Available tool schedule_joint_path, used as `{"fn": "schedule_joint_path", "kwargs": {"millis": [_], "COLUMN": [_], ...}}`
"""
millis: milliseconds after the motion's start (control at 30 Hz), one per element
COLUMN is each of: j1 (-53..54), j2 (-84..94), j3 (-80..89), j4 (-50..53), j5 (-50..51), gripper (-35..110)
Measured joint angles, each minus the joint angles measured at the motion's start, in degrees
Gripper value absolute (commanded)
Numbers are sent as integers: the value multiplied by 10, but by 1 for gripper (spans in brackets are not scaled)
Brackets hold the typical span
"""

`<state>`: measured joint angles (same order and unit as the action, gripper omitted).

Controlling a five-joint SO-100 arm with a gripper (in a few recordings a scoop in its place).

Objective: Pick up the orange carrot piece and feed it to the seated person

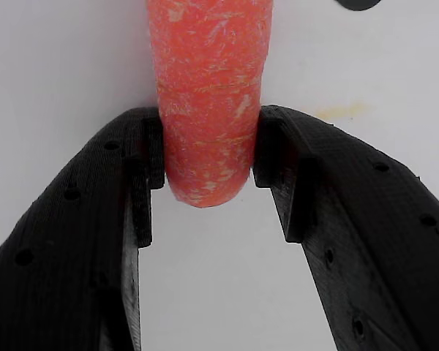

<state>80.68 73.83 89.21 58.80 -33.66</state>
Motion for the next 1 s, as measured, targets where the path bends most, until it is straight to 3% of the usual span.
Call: {"fn": "schedule_joint_path", "kwargs": {"millis": [400,1000], "j1": [-4,-92], "j2": [-1,-2], "j3": [-25,-426], "j4": [0,1], "j5": [-11,-13], "gripper": [-2,-2]}}
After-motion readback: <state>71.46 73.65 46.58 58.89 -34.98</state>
